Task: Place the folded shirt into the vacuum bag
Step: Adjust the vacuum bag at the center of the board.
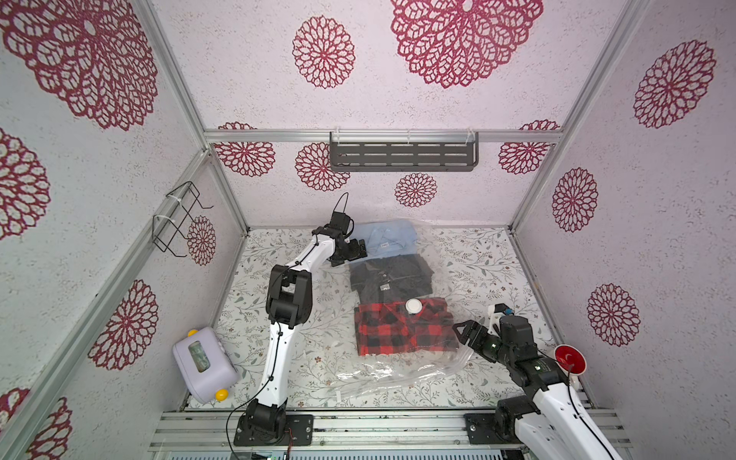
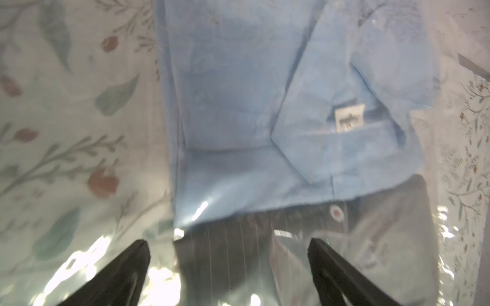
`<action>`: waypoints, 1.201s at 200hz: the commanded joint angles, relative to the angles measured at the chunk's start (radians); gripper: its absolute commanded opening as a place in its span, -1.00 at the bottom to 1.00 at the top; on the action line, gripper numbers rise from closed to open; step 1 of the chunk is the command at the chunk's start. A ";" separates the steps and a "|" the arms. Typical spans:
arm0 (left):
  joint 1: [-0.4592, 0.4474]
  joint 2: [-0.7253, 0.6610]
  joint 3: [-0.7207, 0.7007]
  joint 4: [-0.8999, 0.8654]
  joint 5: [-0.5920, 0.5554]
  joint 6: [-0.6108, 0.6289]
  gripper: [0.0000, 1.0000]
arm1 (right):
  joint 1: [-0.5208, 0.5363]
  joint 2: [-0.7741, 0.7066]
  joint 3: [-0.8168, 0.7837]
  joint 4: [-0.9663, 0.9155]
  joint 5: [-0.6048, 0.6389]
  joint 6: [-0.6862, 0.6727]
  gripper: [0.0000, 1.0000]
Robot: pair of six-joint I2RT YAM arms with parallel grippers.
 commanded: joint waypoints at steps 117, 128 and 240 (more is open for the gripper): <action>0.034 -0.464 -0.700 0.199 -0.083 -0.039 1.00 | 0.131 0.315 0.180 0.353 -0.219 -0.088 0.51; 0.037 -0.438 -0.703 0.245 -0.063 -0.042 0.99 | 0.167 0.386 0.175 0.443 -0.258 -0.075 0.49; 0.034 0.021 -0.242 0.212 0.032 0.007 1.00 | 0.266 1.138 0.302 1.025 -0.352 0.053 0.45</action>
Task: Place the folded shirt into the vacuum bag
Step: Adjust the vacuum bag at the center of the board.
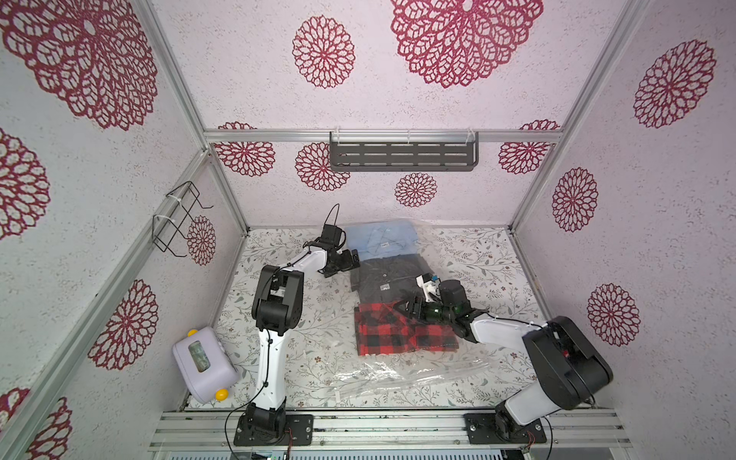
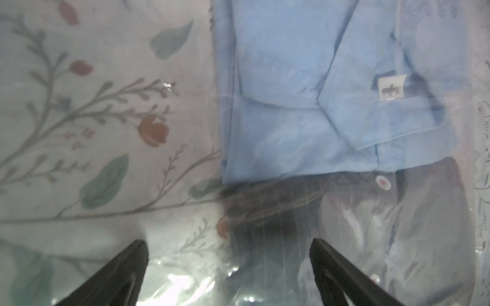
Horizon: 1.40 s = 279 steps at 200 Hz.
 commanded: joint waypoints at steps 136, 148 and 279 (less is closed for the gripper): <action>-0.015 -0.847 -0.728 -0.054 -0.116 -0.094 0.95 | -0.033 0.020 0.222 -0.138 0.034 -0.140 0.43; -0.019 -0.909 -0.784 -0.105 -0.124 -0.120 0.95 | -0.020 -0.040 0.223 -0.201 0.045 -0.198 0.44; -0.148 -1.442 -1.309 -0.201 0.032 -0.658 0.95 | 0.059 -0.337 0.044 -0.277 0.096 -0.308 0.57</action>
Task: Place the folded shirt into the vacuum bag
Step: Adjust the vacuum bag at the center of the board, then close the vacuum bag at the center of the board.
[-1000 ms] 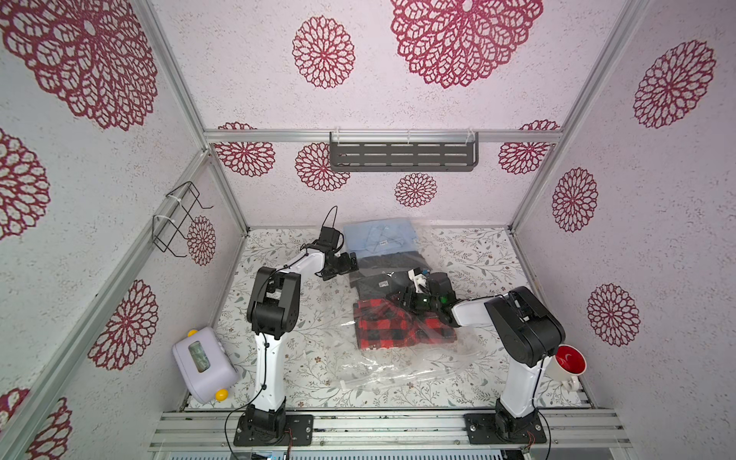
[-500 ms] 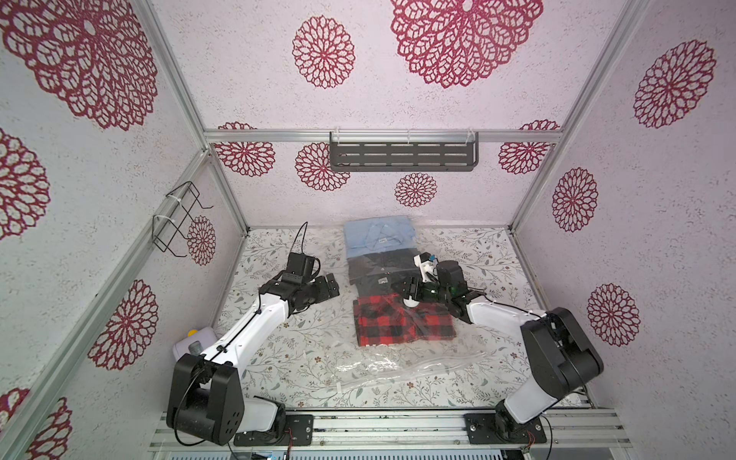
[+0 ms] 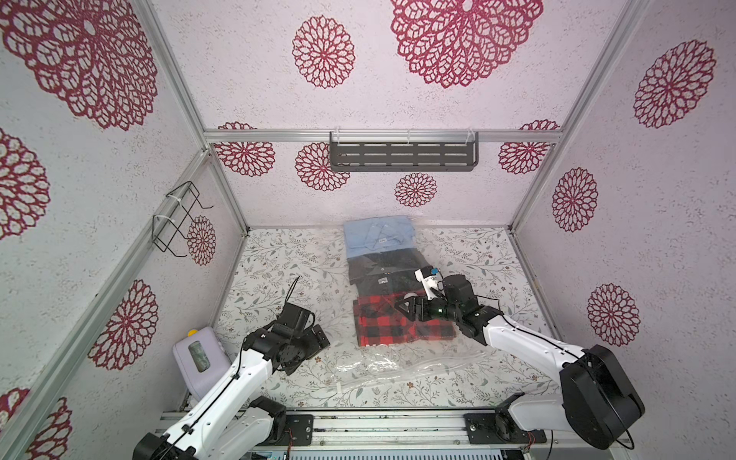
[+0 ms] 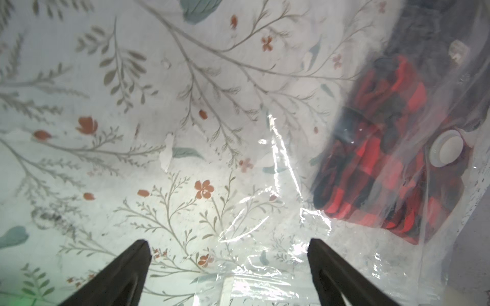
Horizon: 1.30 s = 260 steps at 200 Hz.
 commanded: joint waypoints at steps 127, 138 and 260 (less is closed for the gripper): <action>-0.042 0.196 -0.235 0.644 0.275 -0.148 0.83 | 0.009 -0.152 -0.059 0.057 -0.032 0.024 0.57; -0.041 0.165 -0.231 0.640 0.269 -0.149 0.71 | 0.012 -0.173 -0.071 0.056 -0.031 0.014 0.55; -0.037 0.019 -0.172 0.531 0.288 -0.199 -1.00 | 0.254 -0.266 -0.136 0.031 0.173 -0.257 0.51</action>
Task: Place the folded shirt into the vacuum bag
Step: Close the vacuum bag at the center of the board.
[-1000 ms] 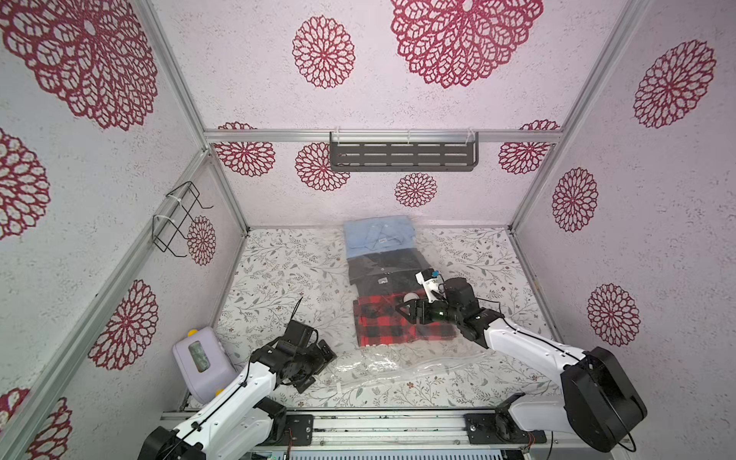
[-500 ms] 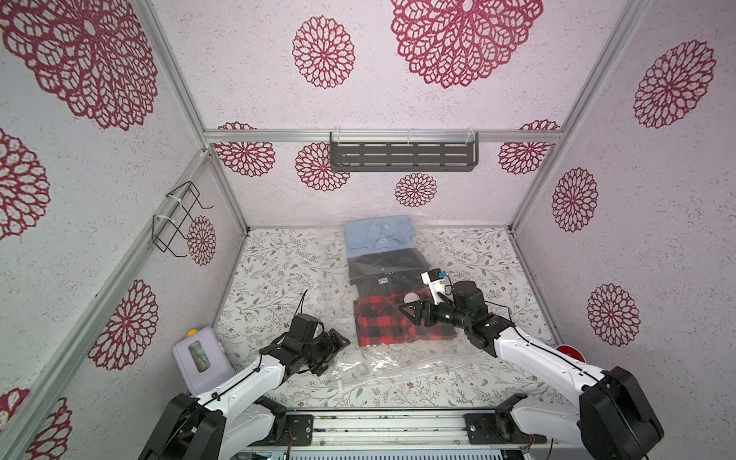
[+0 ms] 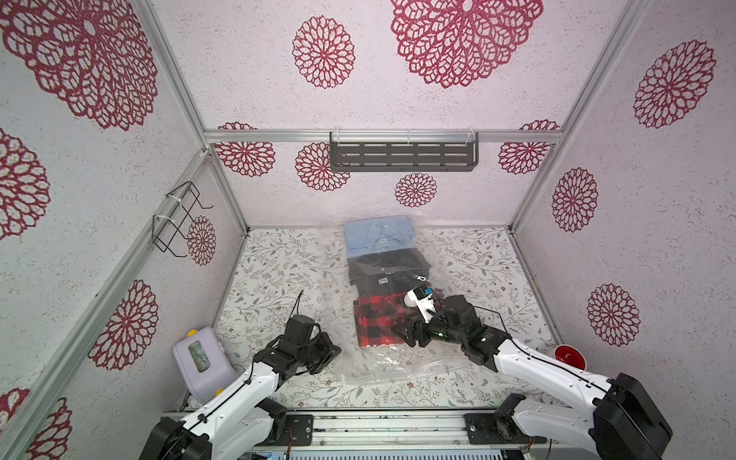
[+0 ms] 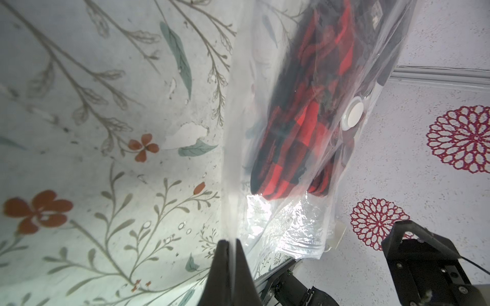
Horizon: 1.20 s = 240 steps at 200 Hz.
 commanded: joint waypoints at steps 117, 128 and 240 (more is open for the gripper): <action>0.012 0.004 0.201 0.013 0.071 -0.139 -1.00 | 0.569 -0.020 -0.186 0.398 0.570 -0.485 0.54; 0.013 0.004 0.200 0.014 0.068 -0.143 -1.00 | 0.599 0.018 -0.180 0.422 0.616 -0.502 0.53; 0.035 -0.018 0.176 0.033 0.077 -0.163 -1.00 | 0.685 0.320 -0.095 0.551 1.006 -0.571 -0.25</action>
